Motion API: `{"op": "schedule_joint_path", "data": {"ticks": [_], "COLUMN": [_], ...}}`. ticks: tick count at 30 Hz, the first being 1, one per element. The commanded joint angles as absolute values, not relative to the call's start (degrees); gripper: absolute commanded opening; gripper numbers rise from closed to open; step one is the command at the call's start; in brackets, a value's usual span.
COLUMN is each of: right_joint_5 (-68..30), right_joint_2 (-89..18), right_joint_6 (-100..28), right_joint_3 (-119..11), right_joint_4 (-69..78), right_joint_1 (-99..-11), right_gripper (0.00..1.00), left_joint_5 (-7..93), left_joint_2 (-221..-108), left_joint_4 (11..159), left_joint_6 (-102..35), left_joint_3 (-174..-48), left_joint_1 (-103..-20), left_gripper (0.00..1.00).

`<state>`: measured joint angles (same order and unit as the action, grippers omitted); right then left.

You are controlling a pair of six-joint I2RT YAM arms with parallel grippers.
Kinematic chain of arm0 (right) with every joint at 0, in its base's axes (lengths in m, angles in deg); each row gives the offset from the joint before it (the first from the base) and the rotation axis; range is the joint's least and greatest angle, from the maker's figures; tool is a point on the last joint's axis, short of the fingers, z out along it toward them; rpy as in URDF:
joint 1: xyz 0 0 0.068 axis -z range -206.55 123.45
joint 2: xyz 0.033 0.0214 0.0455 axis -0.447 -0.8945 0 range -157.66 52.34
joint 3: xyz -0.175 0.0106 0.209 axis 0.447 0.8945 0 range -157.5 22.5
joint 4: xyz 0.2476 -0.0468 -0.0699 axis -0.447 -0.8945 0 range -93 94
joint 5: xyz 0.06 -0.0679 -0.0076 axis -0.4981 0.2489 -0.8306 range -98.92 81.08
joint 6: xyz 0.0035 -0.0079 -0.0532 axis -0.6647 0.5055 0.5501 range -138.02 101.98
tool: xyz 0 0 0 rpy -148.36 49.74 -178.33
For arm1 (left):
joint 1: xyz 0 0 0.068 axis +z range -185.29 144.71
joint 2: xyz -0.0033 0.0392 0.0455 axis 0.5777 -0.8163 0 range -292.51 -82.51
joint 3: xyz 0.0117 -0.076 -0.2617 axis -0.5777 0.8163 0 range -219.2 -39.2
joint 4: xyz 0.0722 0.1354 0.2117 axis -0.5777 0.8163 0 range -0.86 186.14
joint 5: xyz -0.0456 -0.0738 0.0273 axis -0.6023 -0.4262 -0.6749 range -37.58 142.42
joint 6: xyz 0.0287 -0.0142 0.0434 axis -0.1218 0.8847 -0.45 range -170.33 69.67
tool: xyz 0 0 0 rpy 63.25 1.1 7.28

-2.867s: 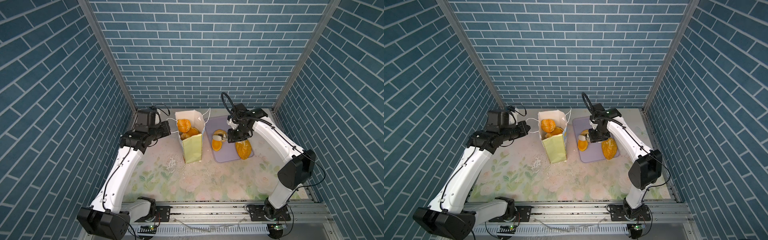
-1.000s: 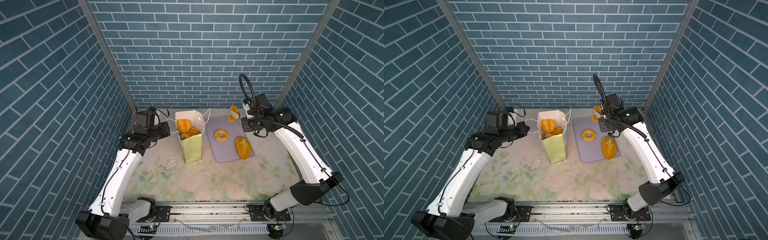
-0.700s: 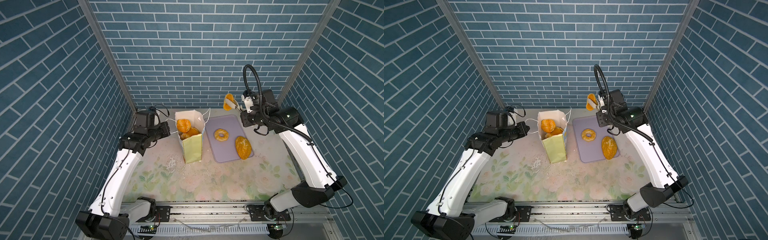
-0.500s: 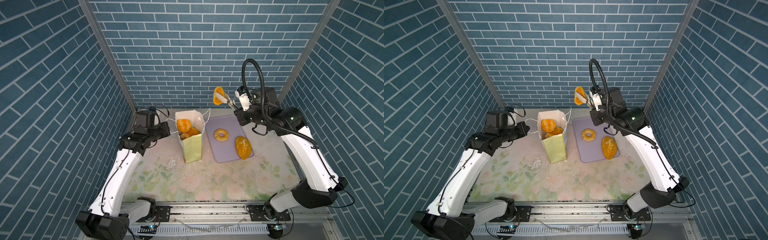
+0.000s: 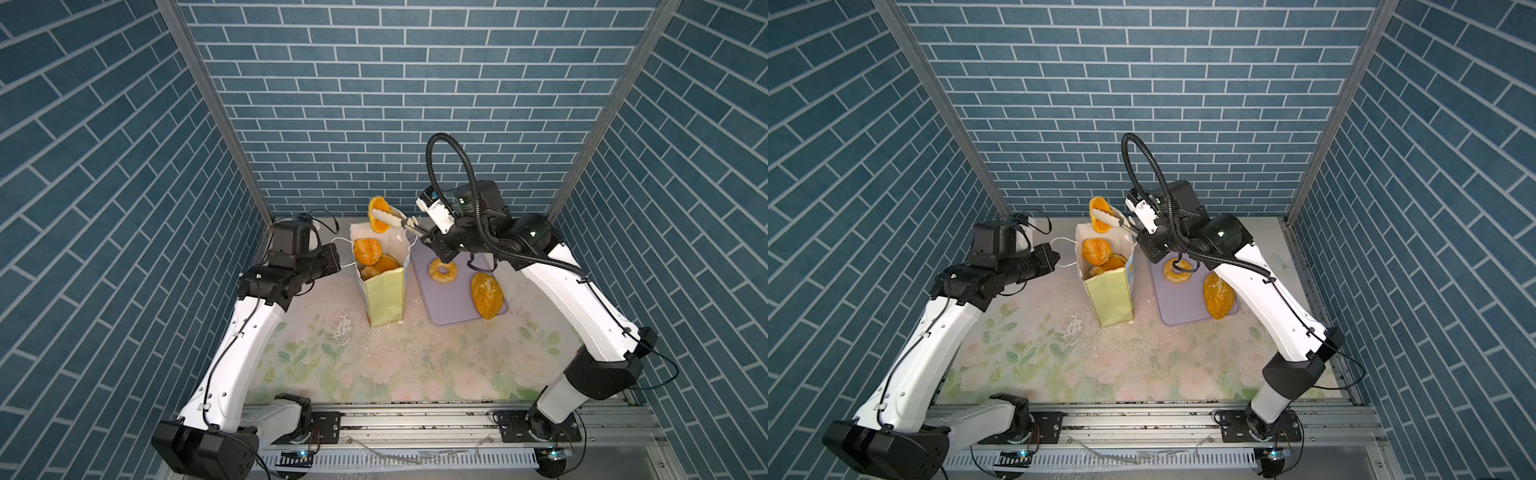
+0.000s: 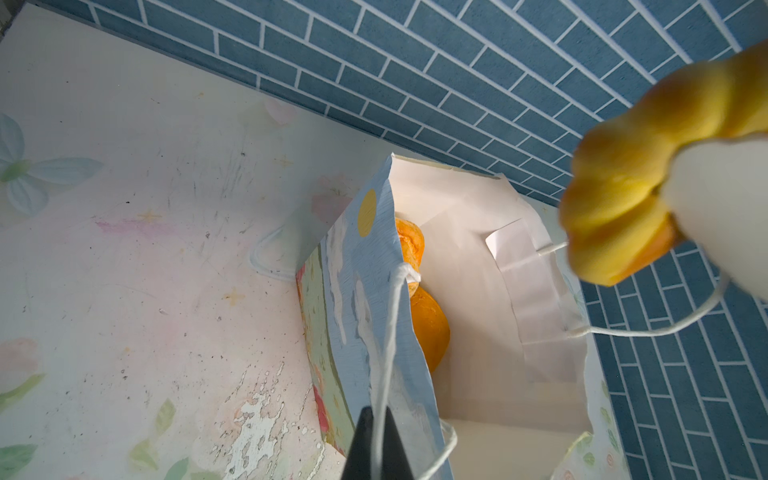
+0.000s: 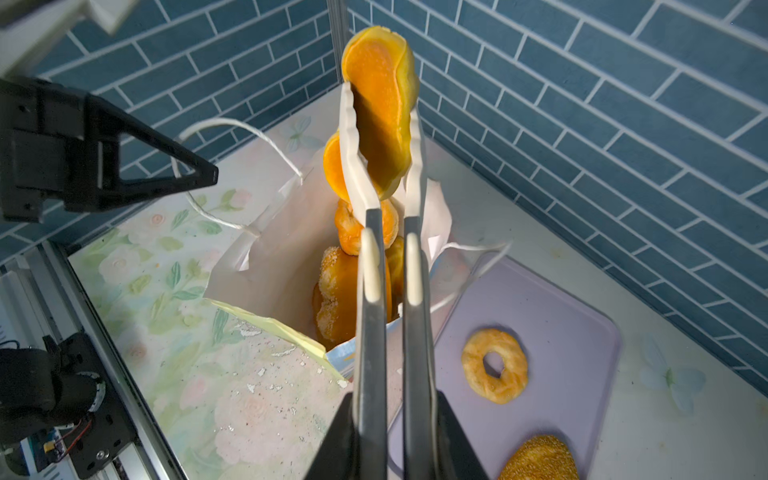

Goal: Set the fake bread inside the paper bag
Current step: 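Carry the half-bun over the bag mouth and open the tongs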

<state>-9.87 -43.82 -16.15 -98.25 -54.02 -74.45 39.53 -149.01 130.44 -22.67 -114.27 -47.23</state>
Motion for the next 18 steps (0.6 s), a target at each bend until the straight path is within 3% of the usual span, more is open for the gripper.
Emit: {"op": "schedule_joint_path", "data": {"ticks": [1,9,18], "right_joint_5": [-8.7,-3.6,-1.8], "right_joint_2": [-46.4,-51.1,-51.4], "right_joint_6": [-14.0,-15.4,-15.9], "right_joint_3": [-101.4,-103.8,-107.1], "right_joint_4": [-56.2,-61.6,-63.5], "right_joint_1": [-75.7,-76.3,-76.3], "right_gripper": [0.22,0.24,0.42], "left_joint_5": [39.8,40.1,40.1], "left_joint_2": [-149.1,-148.9,-149.3], "left_joint_4": [131.1,131.1,130.9], "left_joint_6": [-22.6,-22.6,-23.0], "left_joint_3": [-115.3,-115.0,-114.8], "left_joint_1": [-47.6,-47.7,-47.6], "left_gripper": [0.0,0.0,0.0]}}
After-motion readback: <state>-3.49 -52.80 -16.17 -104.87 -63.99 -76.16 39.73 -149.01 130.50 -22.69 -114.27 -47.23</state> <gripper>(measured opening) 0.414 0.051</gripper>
